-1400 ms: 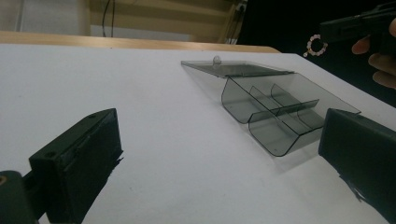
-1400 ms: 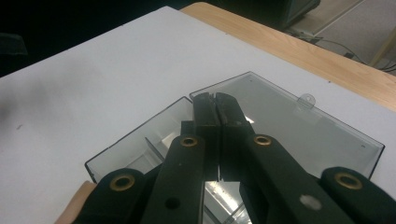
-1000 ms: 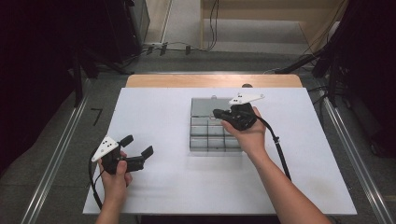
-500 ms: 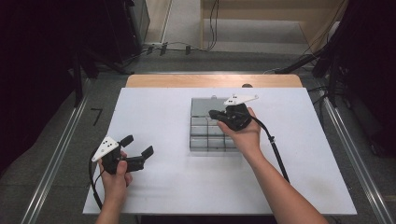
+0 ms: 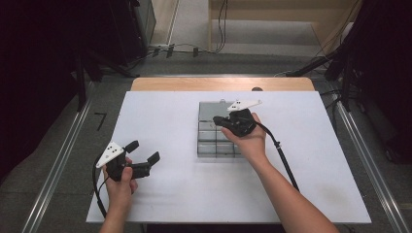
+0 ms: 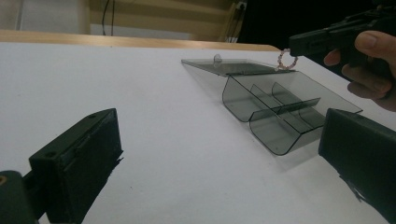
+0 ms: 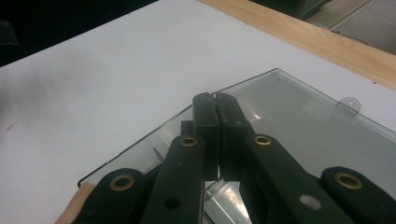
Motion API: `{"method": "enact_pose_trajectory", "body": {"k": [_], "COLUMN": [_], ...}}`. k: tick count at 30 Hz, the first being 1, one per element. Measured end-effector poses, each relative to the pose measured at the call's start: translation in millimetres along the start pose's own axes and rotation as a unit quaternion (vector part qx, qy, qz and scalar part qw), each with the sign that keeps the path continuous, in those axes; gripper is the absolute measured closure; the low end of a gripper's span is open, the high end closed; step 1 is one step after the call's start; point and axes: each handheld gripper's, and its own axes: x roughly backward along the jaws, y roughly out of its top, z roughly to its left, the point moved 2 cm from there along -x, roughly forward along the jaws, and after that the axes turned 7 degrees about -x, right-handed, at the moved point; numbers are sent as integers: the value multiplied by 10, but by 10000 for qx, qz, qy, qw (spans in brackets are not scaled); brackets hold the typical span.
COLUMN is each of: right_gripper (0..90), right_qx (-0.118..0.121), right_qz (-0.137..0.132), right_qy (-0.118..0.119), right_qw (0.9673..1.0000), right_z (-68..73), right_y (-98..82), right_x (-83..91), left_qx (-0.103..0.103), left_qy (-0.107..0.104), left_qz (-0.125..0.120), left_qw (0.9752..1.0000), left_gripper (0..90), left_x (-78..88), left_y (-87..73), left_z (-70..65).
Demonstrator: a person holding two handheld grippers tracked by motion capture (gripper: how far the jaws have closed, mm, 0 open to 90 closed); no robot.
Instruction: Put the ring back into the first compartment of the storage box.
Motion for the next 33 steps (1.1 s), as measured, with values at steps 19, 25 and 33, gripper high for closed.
{"method": "enact_pose_trajectory", "body": {"k": [19,25,33], "right_gripper": [866,866,865], "right_qx": [-56,-65,-33], "right_qz": [142,213,360], "right_qy": [38,16,-33], "right_qw": [9999,9998,9993], "right_z": [30,25,33], "right_y": [-66,-84,-101], "right_x": [-213,-280,-333], "left_qx": [5,3,6], "left_qy": [0,12,3], "left_qz": [-7,14,7], "left_qw": [10000,10000,10000], "left_gripper": [0,0,0], "left_x": [1,4,-2], "left_y": [-2,-5,-6], "left_z": [4,9,6]}}
